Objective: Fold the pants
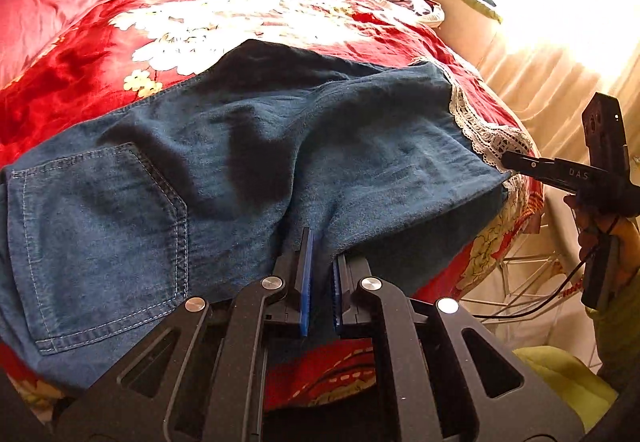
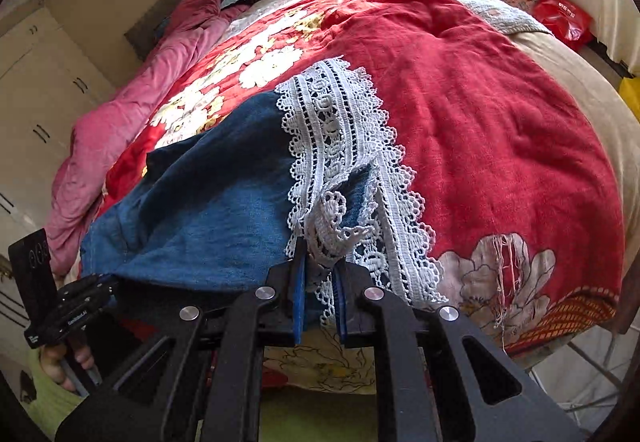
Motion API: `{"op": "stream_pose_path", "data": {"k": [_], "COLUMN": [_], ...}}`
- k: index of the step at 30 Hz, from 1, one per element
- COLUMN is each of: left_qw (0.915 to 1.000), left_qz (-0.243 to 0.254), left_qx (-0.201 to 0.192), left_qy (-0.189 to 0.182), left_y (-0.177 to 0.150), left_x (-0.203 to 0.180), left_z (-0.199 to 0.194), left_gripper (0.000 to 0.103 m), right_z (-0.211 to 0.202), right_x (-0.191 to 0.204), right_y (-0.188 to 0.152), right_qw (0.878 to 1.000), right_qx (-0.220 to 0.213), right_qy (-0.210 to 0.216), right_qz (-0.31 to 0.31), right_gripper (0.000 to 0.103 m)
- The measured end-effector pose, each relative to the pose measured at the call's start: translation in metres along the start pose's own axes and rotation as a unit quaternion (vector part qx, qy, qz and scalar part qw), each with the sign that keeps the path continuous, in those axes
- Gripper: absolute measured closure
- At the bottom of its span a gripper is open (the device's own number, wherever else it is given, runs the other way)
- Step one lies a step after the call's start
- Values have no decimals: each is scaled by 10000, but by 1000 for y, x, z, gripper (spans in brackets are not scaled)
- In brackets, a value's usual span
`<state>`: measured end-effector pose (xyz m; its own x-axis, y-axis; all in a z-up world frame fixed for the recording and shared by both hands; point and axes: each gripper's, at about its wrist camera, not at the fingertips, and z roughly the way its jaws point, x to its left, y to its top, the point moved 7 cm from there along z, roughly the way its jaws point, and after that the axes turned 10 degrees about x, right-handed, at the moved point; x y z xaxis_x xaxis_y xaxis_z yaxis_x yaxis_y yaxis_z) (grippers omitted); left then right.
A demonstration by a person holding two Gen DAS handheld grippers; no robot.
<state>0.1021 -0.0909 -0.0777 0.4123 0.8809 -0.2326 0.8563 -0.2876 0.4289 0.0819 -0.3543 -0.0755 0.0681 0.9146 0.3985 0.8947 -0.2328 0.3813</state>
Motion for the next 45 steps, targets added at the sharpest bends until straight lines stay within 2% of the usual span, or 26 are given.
{"op": "stream_pose_path", "data": {"k": [1,3,5,7,8,9,14,18,21,23,24,25,26,27,28,31,35,38,40,42,45], "left_qw": [10000,10000,10000,9999,9998,9998,9996,9988,9987,9988,9988,9989,9990,9990,9989,9992,9999,9980,9928,9842,9644], "left_qz": [3,15,19,39,40,39,145,205,213,218,218,208,204,212,232,214,-5,-412,-821,-1184,-1765], "left_qx": [12,23,30,37,54,65,121,327,361,350,354,354,355,352,336,270,7,-329,-535,-687,-773], "left_qy": [27,53,83,146,182,207,219,291,294,274,262,239,202,191,238,222,139,353,688,1124,1811], "left_y": [0,-2,-1,-2,-2,-3,-8,-14,-16,-17,-18,-19,-19,-21,-22,-26,-28,-30,-34,-39,-50], "left_x": [0,0,-1,-1,-1,-1,-7,-8,-8,-8,-9,-9,-9,-9,-10,-10,1,30,60,91,139], "left_z": [1,2,2,2,2,2,2,16,17,17,16,16,15,13,10,-1,-30,-61,-82,-98,-113], "left_gripper": [100,100,100,100,100,100,100,98,98,96,96,92,84,79,69,64,52,41,35,28,19], "right_z": [-2,-6,-10,-12,-12,-14,-27,-6,2,-2,-6,-13,-20,-28,-35,-42,-14,14,29,39,44], "right_x": [-1,-6,-12,-18,-19,-18,-22,-31,-35,-35,-35,-35,-34,-30,-26,0,39,55,56,49,37], "right_y": [0,1,3,4,3,2,-3,-13,-18,-17,-15,-14,-11,-9,-6,-3,-7,-12,-15,-18,-21], "right_qw": [10000,9998,9992,9985,9988,9992,9994,9982,9978,9978,9976,9964,9952,9938,9918,9886,9876,9845,9834,9834,9865], "right_qx": [-27,-100,-174,-213,-196,-181,-288,-73,-10,-2,-19,-96,-229,-376,-525,-766,-472,-132,110,283,394], "right_qy": [61,102,168,250,220,181,-174,-562,-631,-637,-689,-838,-948,-1032,-1135,-1119,-792,-703,-667,-744,-616], "right_qz": [45,170,329,435,389,308,-39,-185,-217,-178,-118,-94,-130,-184,-270,-658,-1268,-1600,-1681,-1632,-1469], "right_gripper": [87,75,72,75,91,94,94,92,92,88,81,76,74,74,74,73,73,73,73,72,72]}}
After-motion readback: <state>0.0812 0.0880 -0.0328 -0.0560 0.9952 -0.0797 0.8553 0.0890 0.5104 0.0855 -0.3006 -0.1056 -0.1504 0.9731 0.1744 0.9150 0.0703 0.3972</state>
